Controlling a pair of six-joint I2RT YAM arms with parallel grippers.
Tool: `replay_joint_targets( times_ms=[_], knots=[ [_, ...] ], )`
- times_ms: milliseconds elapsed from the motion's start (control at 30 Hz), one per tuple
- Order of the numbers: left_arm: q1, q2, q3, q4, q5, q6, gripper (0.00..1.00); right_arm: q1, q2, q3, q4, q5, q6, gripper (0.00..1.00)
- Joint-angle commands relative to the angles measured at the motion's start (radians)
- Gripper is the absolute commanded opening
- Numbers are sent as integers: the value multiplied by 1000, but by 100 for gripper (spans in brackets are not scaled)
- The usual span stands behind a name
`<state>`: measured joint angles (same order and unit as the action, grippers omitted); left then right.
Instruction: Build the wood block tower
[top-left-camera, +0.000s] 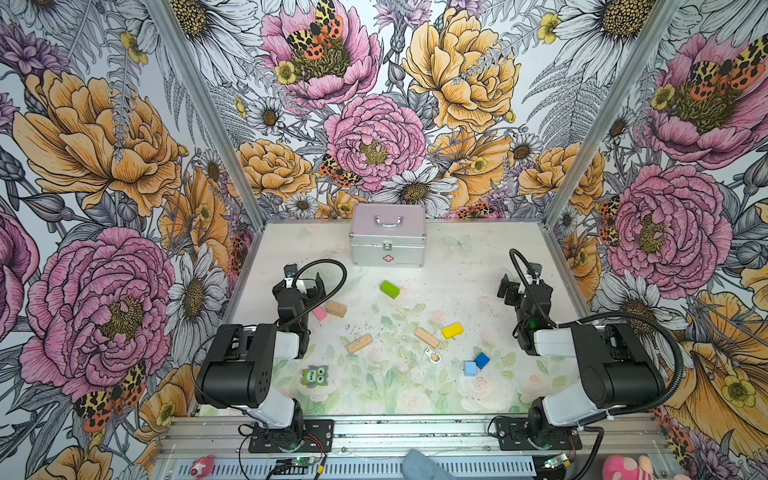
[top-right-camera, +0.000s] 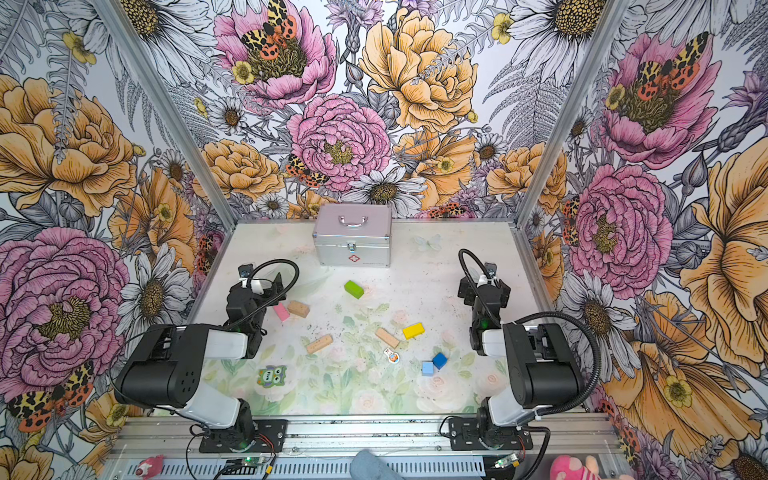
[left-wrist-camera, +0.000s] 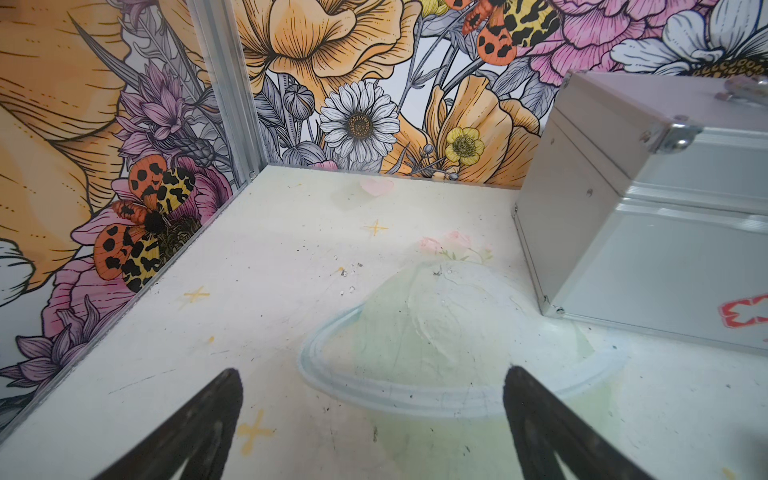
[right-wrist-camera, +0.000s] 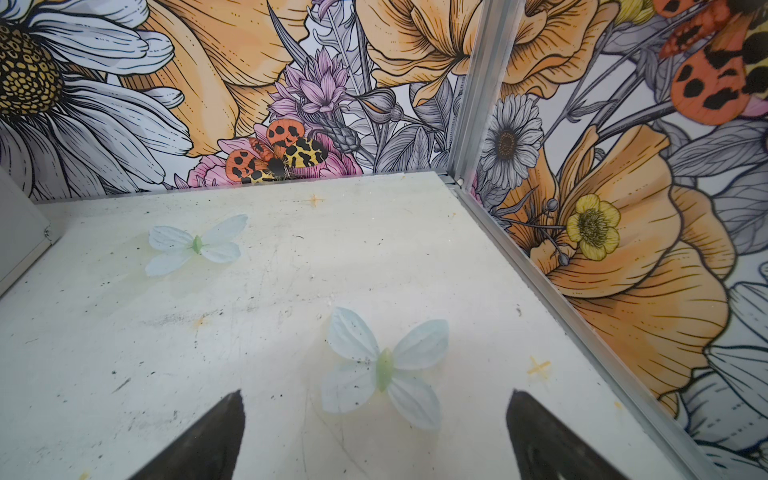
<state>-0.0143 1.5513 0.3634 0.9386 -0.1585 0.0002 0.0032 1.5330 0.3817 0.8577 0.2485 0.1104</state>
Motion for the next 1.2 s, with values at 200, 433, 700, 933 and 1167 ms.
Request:
replay_joint_targets(
  times_ms=[200,433,700,933,1167],
  knots=[
    [8,-31,33,-53,10,5,99,11,-71,54,-127,0,-19,100],
    [-15,-215,162,-457,-14,7,99,32,-278,321,-756,149,-3,100],
    [-84,-395,312,-848,-80,-113,99,92,-226,748,-1401,224,223,100],
    [-236,-469,442,-1036,-122,-147,99,243,-141,825,-1556,114,305,100],
    [-291,-486,480,-1141,-107,-171,99,389,16,962,-1617,116,400,100]
  ],
)
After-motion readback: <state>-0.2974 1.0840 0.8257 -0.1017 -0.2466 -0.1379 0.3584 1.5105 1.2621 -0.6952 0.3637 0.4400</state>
